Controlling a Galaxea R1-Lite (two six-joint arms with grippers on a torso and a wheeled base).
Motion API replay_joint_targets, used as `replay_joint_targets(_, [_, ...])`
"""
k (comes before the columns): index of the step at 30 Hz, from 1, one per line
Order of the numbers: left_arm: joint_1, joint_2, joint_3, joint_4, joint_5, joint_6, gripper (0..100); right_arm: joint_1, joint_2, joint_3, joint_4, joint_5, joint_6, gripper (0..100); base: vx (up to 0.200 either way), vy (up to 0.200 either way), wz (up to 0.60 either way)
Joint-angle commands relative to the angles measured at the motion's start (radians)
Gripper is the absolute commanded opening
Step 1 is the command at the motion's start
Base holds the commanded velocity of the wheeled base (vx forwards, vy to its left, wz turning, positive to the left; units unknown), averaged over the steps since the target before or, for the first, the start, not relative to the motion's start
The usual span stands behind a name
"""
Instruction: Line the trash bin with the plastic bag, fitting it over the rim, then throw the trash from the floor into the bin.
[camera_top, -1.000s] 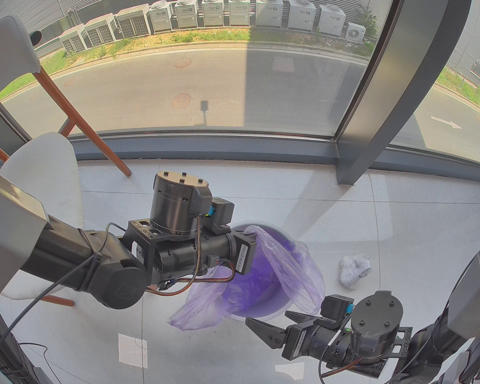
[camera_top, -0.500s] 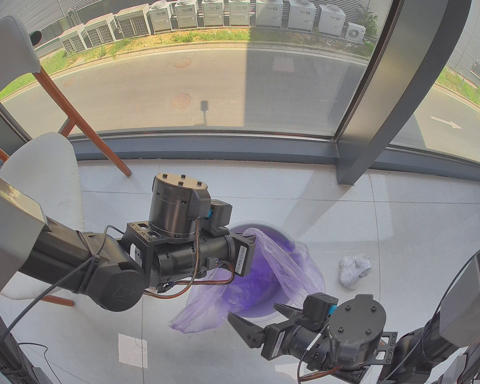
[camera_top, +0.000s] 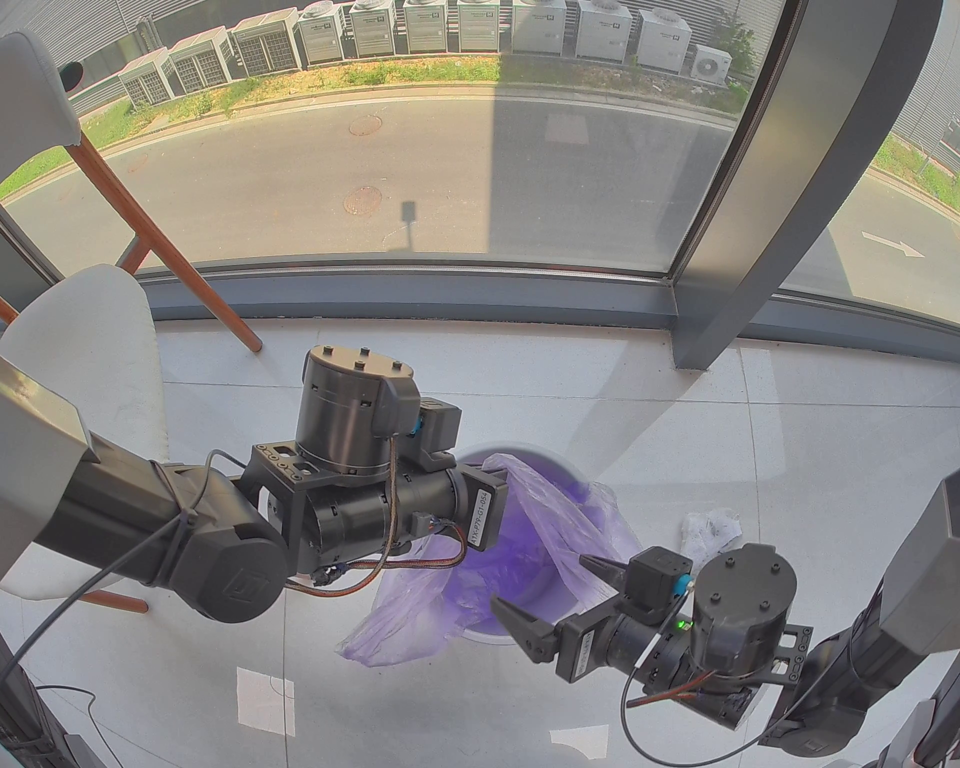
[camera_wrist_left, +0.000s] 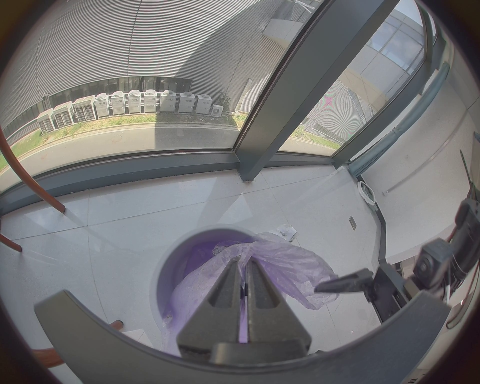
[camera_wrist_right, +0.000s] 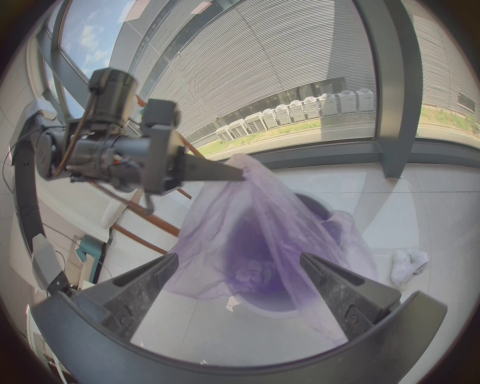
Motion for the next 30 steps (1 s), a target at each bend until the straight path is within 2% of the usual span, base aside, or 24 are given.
replay_joint_targets(1, [0.000,-0.002,-0.001,-0.001,0.000,0.000,0,-0.034,-0.006,-0.011,-0.015,0.022,0.016,100,0.000,0.000,0.00])
replay_joint_targets(3, [0.000,-0.002,-0.001,-0.001,0.000,0.000,0,-0.031,-0.008,-0.012,-0.018,0.023,0.025,100,0.000,0.000,0.00])
replay_joint_targets(4, [0.002,-0.002,-0.004,-0.002,0.000,-0.002,0,0.037,-0.020,-0.014,-0.038,0.017,0.194,100,0.000,0.000,0.00])
replay_joint_targets(5, [0.002,-0.002,-0.004,-0.002,0.000,-0.002,0,0.075,-0.032,-0.009,-0.038,0.012,0.261,100,0.000,0.000,0.00])
replay_joint_targets(8, [0.002,-0.002,-0.007,-0.002,0.000,-0.003,0,0.167,-0.063,0.008,-0.038,-0.001,0.427,100,0.000,0.000,0.00])
replay_joint_targets(11, [0.003,-0.002,-0.012,-0.002,0.000,-0.008,0,0.241,-0.055,0.006,-0.036,-0.075,0.562,100,0.000,0.000,0.00])
replay_joint_targets(14, [0.005,-0.002,-0.015,-0.002,0.003,-0.034,0,0.252,-0.009,-0.005,-0.036,-0.135,0.676,100,0.000,0.000,0.00])
replay_joint_targets(15, [0.005,-0.002,-0.015,-0.002,0.003,-0.036,0,0.250,-0.002,-0.006,-0.036,-0.139,0.688,100,0.000,0.000,0.00])
replay_joint_targets(17, [0.009,-0.002,-0.017,-0.002,0.003,-0.036,0,0.241,0.047,-0.015,-0.038,-0.196,0.789,100,0.000,0.000,0.00])
replay_joint_targets(20, [0.011,-0.004,-0.018,-0.002,0.012,-0.037,0,0.245,0.090,-0.015,-0.038,-0.279,0.873,100,0.000,0.000,0.00])
replay_joint_targets(23, [0.012,-0.016,-0.024,-0.002,0.014,-0.037,0,0.255,0.124,-0.023,-0.039,-0.346,0.919,100,0.000,0.000,0.00])
replay_joint_targets(25, [0.012,-0.019,-0.026,-0.001,0.014,-0.037,0,0.256,0.124,-0.032,-0.050,-0.365,0.947,100,0.000,0.000,0.00])
replay_joint_targets(30, [0.012,-0.019,-0.026,0.001,0.014,-0.039,0,0.244,0.120,-0.043,-0.104,-0.359,0.985,100,0.000,0.000,0.00])
